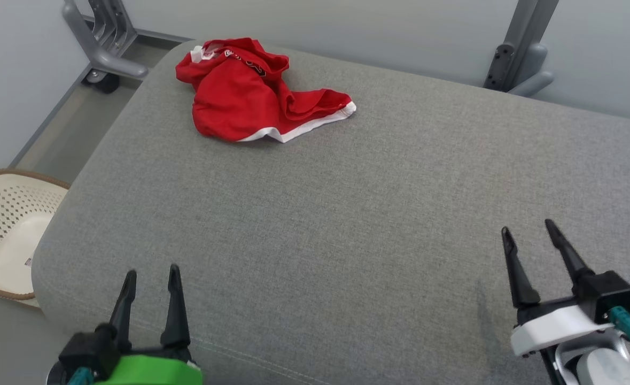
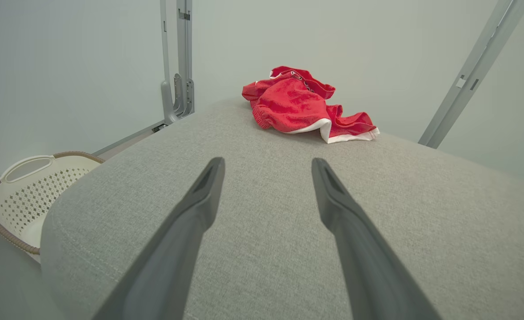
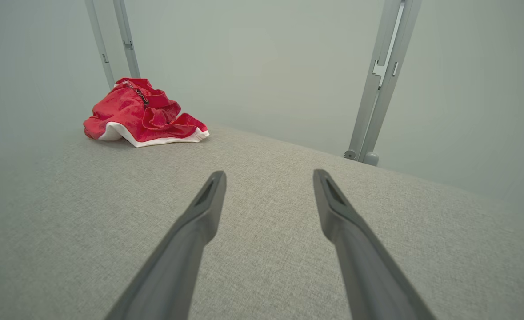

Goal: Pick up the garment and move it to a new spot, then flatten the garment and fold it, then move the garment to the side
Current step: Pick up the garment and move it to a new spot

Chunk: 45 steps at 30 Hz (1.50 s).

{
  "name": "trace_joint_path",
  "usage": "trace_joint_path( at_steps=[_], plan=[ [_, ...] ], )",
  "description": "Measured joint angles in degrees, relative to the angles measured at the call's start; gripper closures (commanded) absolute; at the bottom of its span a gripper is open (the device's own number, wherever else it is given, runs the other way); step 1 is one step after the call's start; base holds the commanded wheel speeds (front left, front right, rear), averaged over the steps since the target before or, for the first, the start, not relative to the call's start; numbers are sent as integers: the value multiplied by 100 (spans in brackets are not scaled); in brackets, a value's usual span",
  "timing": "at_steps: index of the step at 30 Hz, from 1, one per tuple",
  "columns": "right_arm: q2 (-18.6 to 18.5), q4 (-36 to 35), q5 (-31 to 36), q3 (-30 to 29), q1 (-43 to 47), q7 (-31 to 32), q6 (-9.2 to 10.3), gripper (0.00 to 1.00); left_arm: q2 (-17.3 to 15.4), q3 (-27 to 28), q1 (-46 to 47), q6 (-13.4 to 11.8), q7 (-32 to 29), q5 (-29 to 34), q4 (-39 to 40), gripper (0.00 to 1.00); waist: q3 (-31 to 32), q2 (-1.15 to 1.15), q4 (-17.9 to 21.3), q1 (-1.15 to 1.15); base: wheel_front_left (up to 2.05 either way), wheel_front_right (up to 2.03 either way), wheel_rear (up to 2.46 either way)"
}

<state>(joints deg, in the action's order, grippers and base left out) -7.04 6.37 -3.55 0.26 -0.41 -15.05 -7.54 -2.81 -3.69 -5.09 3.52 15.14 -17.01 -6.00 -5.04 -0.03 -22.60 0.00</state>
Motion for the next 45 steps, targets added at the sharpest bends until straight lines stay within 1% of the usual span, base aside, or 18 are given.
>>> trace_joint_path(
  at_steps=[3, 7, 10, 14, 16, 19, 20, 23, 25, 29, 31, 32, 33, 34, 36, 38, 42, 45],
  plan=[
    [-285, -198, 4, -113, -277, -1, 0, 0, -1, -123, 655, 55, 0, -415, -73, 0, -231, 0, -31, 0, 0, 0, 0],
    [-719, -498, -31, -260, -625, -1, 0, 0, -3, -338, 1803, 157, -1, -780, -591, 0, -675, 0, -70, 0, 0, 0, 0],
    [-978, -675, -64, -371, -838, 0, 0, 0, -3, -461, 2759, 255, 0, -915, -1192, 0, -1088, 0, -69, 0, 0, 0, 0],
    [-1210, -984, -138, -475, -1081, 0, 0, 0, -77, -558, 3957, 333, -56, -943, -2142, 0, -1690, 0, 13, 0, 0, 0, 0],
    [-1318, -1133, -151, -470, -1162, 0, 0, 0, -137, -550, 4536, 356, -204, -1198, -2569, 0, -2004, 0, 87, 0, 0, 0, 0],
    [-1435, -1359, -183, -435, -1295, 0, 0, 0, -252, -560, 5288, 376, -464, -1450, -3178, 0, -2445, 0, 208, 0, 0, 0, 0],
    [-1435, -1359, -183, -435, -1295, 0, 0, 0, -252, -560, 5288, 376, -464, -1450, -3178, 0, -2445, 0, 208, 0, 0, 0, 0],
    [-1493, -1524, -198, -360, -1371, 0, 0, 0, -427, -514, 5866, 379, -610, -1633, -3789, 0, -2839, 0, 354, 1, 0, 0, 0],
    [-1499, -1606, -200, -333, -1400, 0, 0, 0, -479, -376, 6174, 380, -655, -1911, -4172, 0, -3063, 0, 473, 1, 0, 0, 0],
    [-1465, -1677, -215, -312, -1397, 0, 0, 0, -633, -320, 6488, 386, -786, -2015, -4998, 0, -3365, 0, 793, 1, 0, 0, 0],
    [-1410, -1697, -215, -301, -1383, -1, 0, 0, -733, -270, 6574, 386, -682, -2120, -5189, 0, -3457, 0, 965, 1, 0, 0, 0],
    [-1358, -1713, -216, -327, -1368, -1, 0, 0, -762, -248, 6644, 386, -626, -2209, -5270, 19, -3491, 0, 1055, 1, 0, 0, 0],
    [-1308, -1727, -216, -375, -1343, -1, 0, 0, -809, -244, 6668, 385, -604, -2242, -5348, 53, -3514, 0, 1142, 1, 0, 0, 0],
    [-1246, -1746, -233, -445, -1316, -1, 0, 0, -870, -252, 6669, 383, -598, -2286, -5406, 100, -3527, 1, 1226, 0, 0, 0, 0],
    [-1128, -1775, -259, -517, -1269, 0, 0, 0, -1000, -325, 6678, 375, -614, -2359, -5432, 100, -3533, 1, 1376, 0, 0, 0, 0],
    [-1025, -1752, -259, -513, -1244, -1, 0, 0, -994, -215, 6645, 360, -461, -2770, -5261, 100, -3496, 0, 1493, 0, 0, 0, 0],
    [-810, -1606, -278, -521, -1127, 0, 0, 0, -989, -654, 6453, 374, -232, -2848, -4658, 100, -3284, 0, 1621, 1, 0, 0, 0],
    [-546, -1426, -292, -392, -1068, 0, 0, 0, -1063, -944, 6204, 383, -138, -2933, -3882, 100, -3033, 0, 1697, 1, 0, 0, 0]
  ],
)
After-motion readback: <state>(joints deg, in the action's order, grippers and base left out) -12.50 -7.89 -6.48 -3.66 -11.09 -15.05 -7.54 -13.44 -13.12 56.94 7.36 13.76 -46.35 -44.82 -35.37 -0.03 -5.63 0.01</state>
